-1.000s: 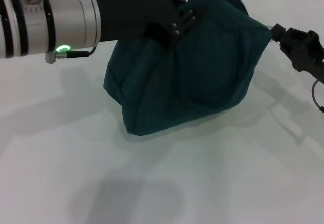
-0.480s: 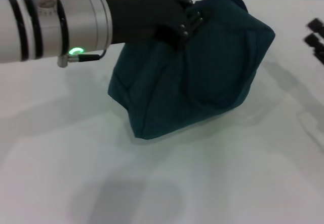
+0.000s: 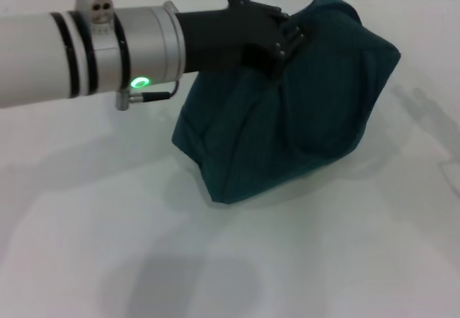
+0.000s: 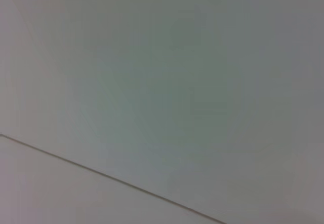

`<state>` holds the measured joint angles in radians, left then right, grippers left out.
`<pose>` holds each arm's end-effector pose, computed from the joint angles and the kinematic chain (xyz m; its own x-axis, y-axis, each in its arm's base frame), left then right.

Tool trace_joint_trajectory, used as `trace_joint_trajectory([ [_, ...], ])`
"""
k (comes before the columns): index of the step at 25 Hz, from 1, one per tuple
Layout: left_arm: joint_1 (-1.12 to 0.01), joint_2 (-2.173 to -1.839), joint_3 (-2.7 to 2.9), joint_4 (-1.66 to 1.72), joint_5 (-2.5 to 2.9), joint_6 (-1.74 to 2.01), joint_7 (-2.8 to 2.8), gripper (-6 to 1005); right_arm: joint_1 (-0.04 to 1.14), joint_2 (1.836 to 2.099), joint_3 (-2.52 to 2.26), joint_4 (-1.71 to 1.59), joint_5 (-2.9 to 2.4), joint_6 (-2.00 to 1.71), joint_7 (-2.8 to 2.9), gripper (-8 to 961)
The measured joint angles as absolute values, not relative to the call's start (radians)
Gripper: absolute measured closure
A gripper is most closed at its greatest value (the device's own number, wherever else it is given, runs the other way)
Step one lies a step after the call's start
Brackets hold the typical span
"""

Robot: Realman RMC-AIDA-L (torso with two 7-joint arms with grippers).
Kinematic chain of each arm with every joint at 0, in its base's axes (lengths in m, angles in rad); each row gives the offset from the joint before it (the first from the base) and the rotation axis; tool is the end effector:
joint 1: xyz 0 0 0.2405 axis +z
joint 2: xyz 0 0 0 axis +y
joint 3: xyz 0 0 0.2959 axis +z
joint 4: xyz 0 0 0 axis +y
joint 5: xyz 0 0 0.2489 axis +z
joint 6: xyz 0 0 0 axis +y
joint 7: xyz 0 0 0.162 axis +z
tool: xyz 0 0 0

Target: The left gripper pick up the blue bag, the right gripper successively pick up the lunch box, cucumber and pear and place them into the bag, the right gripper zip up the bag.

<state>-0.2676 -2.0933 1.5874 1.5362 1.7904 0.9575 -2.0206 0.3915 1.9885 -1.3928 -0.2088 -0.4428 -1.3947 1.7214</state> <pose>-0.1268 0.3860 -0.0444 0.8520 0.1691 0.4955 0.3703 -0.8637 -0.3419 0.3627 0.3741 -0.0068 -0.3166 -0.4065 -0.8570 -0.8208 -0.3354 0.4623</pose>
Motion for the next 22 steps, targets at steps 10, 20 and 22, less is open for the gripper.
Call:
trace_joint_trajectory([
  [10, -0.323, -2.094, 1.598, 1.389, 1.706, 0.920, -1.964, 941, 0.399, 1.980, -1.394, -0.209, -0.450, -1.425, 1.713, 84],
  [20, -0.324, -2.087, 1.498, 1.392, 1.499, 0.954, -1.900, 459, 0.401, 1.972, -1.393, -0.224, -0.451, -1.529, 1.594, 84],
  [22, -0.341, -2.087, 1.441, 1.390, 1.456, 0.994, -1.900, 378, 0.402, 1.972, -1.396, -0.249, -0.459, -1.594, 1.527, 84],
])
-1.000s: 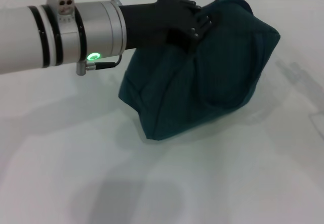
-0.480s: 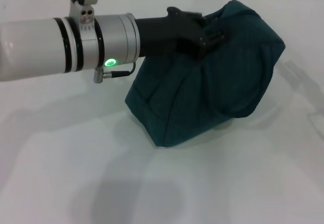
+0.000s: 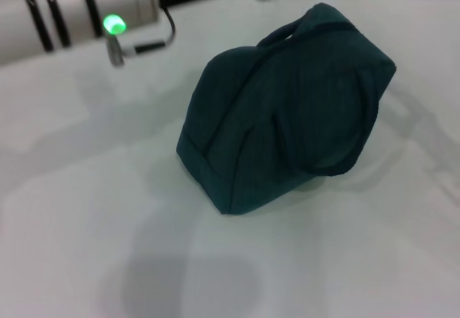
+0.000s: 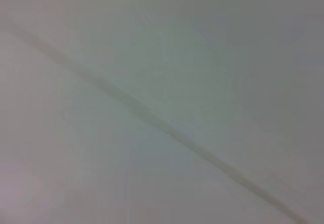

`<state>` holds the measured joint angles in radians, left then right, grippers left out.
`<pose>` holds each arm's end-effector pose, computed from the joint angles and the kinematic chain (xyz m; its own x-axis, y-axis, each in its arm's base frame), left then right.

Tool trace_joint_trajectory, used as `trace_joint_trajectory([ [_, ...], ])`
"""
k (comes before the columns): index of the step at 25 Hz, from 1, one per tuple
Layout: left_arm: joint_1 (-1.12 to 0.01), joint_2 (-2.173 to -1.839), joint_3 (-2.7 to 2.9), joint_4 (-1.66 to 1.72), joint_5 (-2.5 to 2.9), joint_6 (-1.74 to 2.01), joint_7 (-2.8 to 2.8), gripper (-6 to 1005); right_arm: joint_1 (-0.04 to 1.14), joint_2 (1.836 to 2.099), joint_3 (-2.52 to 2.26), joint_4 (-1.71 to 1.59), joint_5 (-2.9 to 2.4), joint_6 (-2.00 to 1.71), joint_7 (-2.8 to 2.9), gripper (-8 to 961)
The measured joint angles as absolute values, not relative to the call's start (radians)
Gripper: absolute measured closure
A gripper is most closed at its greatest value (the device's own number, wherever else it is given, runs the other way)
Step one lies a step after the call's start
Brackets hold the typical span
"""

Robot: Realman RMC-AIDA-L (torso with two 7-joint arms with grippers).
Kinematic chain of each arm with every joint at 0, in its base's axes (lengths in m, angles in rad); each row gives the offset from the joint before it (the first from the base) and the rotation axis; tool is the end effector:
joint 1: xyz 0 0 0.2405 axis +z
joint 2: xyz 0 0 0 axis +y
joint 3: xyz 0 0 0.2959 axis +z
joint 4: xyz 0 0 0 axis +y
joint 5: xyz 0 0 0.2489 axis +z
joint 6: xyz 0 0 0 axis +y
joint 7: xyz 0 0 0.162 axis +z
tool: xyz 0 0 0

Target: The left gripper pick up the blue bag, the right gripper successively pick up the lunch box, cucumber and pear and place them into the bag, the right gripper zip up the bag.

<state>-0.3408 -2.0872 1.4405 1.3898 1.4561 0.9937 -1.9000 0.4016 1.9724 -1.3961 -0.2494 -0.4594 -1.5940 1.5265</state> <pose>-0.1210 0.4135 -0.0065 0.6756 0.1759 0.7160 0.4710 -0.8501 -0.2356 0.3264 0.3674 0.0131 -0.1149 -0.3263 -0.9383 -0.7318 -0.6109 0.3021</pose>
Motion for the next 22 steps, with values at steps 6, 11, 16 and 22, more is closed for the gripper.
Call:
trace_joint_trajectory([
  [6, -0.439, -2.082, 1.212, 1.329, 1.410, 1.238, -1.905, 247, 0.420, 1.974, -1.400, -0.371, -0.641, -1.714, 1.363, 83],
  [11, -0.487, -2.054, 1.071, 1.253, 1.457, 1.483, -1.913, 192, 0.430, 1.986, -1.395, -0.471, -0.845, -1.732, 1.241, 81],
  [16, -0.448, -2.028, 1.011, 1.194, 1.473, 1.691, -1.861, 141, 0.424, 1.985, -1.394, -0.557, -0.982, -1.733, 1.156, 82],
  [22, -0.328, -2.032, 0.991, 1.092, 1.485, 1.775, -1.606, 111, 0.410, 1.948, -1.393, -0.663, -1.119, -1.746, 1.131, 83],
])
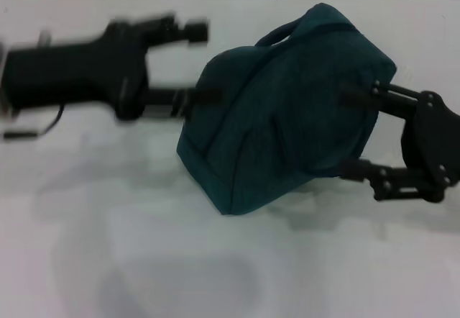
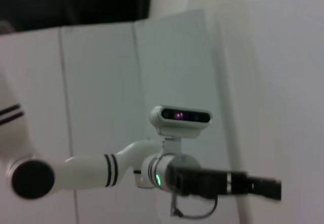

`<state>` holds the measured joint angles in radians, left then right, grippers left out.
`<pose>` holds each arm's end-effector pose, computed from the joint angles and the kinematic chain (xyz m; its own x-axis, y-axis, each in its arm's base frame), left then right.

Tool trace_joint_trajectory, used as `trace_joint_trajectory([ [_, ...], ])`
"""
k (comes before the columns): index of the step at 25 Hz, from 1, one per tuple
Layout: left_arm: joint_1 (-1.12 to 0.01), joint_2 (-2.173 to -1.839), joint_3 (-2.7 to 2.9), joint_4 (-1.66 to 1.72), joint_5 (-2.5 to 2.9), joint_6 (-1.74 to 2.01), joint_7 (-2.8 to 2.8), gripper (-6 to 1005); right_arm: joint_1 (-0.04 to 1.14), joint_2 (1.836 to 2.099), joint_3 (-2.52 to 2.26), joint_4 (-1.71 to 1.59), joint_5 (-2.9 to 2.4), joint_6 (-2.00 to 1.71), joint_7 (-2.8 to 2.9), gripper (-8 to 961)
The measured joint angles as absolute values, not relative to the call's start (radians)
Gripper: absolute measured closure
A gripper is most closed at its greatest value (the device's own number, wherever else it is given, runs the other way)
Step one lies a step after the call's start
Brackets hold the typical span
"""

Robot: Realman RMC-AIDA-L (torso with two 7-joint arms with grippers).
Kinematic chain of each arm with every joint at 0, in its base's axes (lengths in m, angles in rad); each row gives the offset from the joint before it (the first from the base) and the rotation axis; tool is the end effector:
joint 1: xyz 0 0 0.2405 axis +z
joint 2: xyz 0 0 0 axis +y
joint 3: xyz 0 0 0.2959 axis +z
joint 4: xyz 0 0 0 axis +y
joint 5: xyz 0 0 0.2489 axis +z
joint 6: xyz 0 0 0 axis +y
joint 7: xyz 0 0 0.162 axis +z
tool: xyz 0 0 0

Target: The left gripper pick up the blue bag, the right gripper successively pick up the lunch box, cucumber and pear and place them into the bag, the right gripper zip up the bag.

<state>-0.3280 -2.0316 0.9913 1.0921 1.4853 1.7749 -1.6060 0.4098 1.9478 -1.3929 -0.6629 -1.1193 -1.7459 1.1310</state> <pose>-0.2338 0.3460 0.0487 0.7142 0.1444 0.6849 0.2537 -0.9653 -0.0611 0.2429 0.3378 -0.0167 0.6253 -0.0237 -0.7801 -0.0788 -0.9963 -0.0328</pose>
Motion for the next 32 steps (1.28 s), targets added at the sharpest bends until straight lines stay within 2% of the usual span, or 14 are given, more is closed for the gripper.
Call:
trace_joint_trajectory([
  [5, -0.280, -2.036, 0.981, 0.945, 1.480, 1.827, -1.401, 112, 0.395, 1.939, -1.381, -0.718, -1.144, -1.769, 1.162, 84],
  [14, -0.289, -2.031, 0.977, 0.852, 1.501, 1.839, -1.343, 112, 0.417, 1.976, -1.379, -0.738, -1.259, -1.708, 1.196, 85],
  [32, -0.288, -2.046, 0.974, 0.848, 1.537, 1.859, -1.341, 111, 0.426, 1.982, -1.378, -0.732, -1.263, -1.692, 1.196, 85],
])
